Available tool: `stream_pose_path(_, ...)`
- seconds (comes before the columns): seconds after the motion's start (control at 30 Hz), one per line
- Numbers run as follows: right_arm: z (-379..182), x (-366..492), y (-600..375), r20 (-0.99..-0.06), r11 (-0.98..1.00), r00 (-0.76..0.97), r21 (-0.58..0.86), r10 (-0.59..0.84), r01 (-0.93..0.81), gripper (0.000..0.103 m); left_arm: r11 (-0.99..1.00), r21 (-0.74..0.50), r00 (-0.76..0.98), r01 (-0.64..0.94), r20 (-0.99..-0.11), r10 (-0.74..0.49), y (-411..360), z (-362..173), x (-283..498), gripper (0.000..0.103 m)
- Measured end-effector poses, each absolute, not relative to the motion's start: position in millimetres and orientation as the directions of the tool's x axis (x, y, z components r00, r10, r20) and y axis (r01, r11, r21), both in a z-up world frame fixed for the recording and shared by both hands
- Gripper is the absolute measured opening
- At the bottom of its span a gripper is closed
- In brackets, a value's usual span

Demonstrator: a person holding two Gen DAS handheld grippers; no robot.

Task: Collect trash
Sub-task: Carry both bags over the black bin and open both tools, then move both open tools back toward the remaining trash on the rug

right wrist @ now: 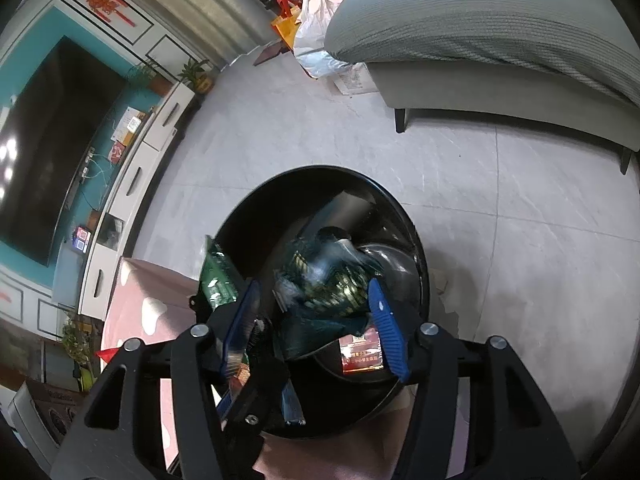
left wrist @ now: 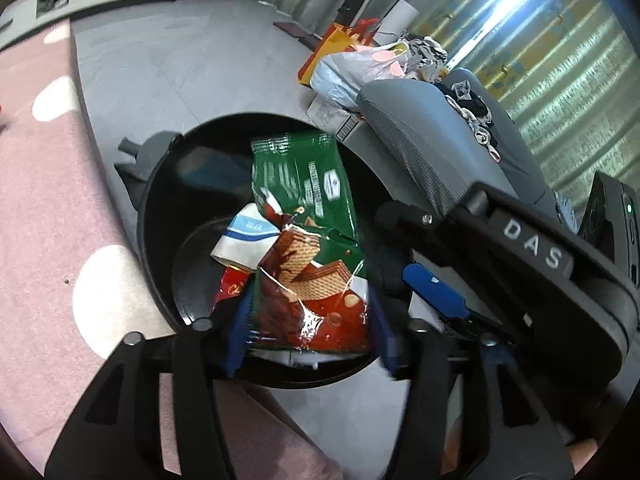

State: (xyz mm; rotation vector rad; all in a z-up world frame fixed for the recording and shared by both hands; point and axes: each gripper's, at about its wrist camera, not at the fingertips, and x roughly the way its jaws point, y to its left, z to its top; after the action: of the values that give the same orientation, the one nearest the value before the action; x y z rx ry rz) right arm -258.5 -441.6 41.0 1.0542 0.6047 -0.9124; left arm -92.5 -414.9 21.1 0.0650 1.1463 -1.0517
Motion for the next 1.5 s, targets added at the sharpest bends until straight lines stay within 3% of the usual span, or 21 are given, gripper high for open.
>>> stream_pose_path(0.03,42.1,-259.2,-441.0,-0.791,0.196,0.504,0.465,-0.347,0.864,0.063,0.552,-0.428,0.034,0.715,-0.768,-0.639,-413.4,23.7,-93.9,0.077)
stream_pose_path(0.1,45.6,-259.1,-439.3,-0.782,0.200,0.499,0.458,-0.374,0.866,0.067,0.573,-0.363,0.112,0.734,-0.768,-0.630,-404.7,34.0,-95.8,0.085)
stream_pose_path(0.2,58.2,-254.0,-431.4,-0.752,0.247,0.494,0.427,-0.437,0.870,0.081,0.609,-0.317,0.209,0.727,-0.742,-0.636,-380.1,55.0,-92.7,0.093)
stream_pose_path(0.33,71.7,-244.2,-418.3,-0.705,0.320,0.546,0.443,-0.453,0.837,0.088,0.664,-0.333,0.292,0.669,-0.704,-0.648,-330.3,81.1,-80.3,0.097)
stream_pose_path(0.43,80.7,-229.0,-404.7,-0.688,0.381,0.572,0.432,-0.447,0.817,0.088,0.729,-0.314,0.373,0.608,-0.698,-0.611,-283.8,92.7,-71.6,0.099)
stream_pose_path(0.6,104.9,-197.5,-362.5,-0.623,0.537,0.649,0.397,-0.438,0.744,0.091,0.906,-0.203,0.574,0.370,-0.717,-0.395,-175.7,107.8,-44.4,0.100)
stream_pose_path(0.7,111.7,-172.6,-332.3,-0.601,0.620,0.708,0.408,-0.371,0.671,0.091,0.946,-0.216,0.616,0.243,-0.719,-0.322,-121.4,111.8,-33.3,0.100)
stream_pose_path(0.83,109.0,-133.6,-291.6,-0.614,0.723,0.739,0.373,-0.278,0.582,0.091,0.963,-0.252,0.669,0.091,-0.701,-0.247,-49.9,105.8,-27.8,0.100)
stream_pose_path(0.93,95.4,-103.6,-258.1,-0.648,0.769,0.719,0.317,-0.252,0.556,0.091,0.977,-0.213,0.669,0.007,-0.725,-0.163,-21.0,101.5,-20.0,0.100)
stream_pose_path(1.17,63.7,-62.8,-185.6,-0.711,0.850,0.618,0.054,-0.335,0.524,0.091,0.944,-0.305,0.660,-0.127,-0.736,-0.150,43.2,85.2,-3.5,0.099)
stream_pose_path(1.3,48.4,-57.3,-175.2,-0.773,0.860,0.580,0.090,-0.258,0.503,0.091,0.941,-0.311,0.664,-0.132,-0.733,-0.149,54.7,84.2,-2.8,0.099)
stream_pose_path(1.5,41.2,-49.4,-166.3,-0.778,0.845,0.536,0.013,-0.327,0.535,0.091,0.946,-0.283,0.675,-0.156,-0.730,-0.107,62.6,83.8,-3.1,0.099)
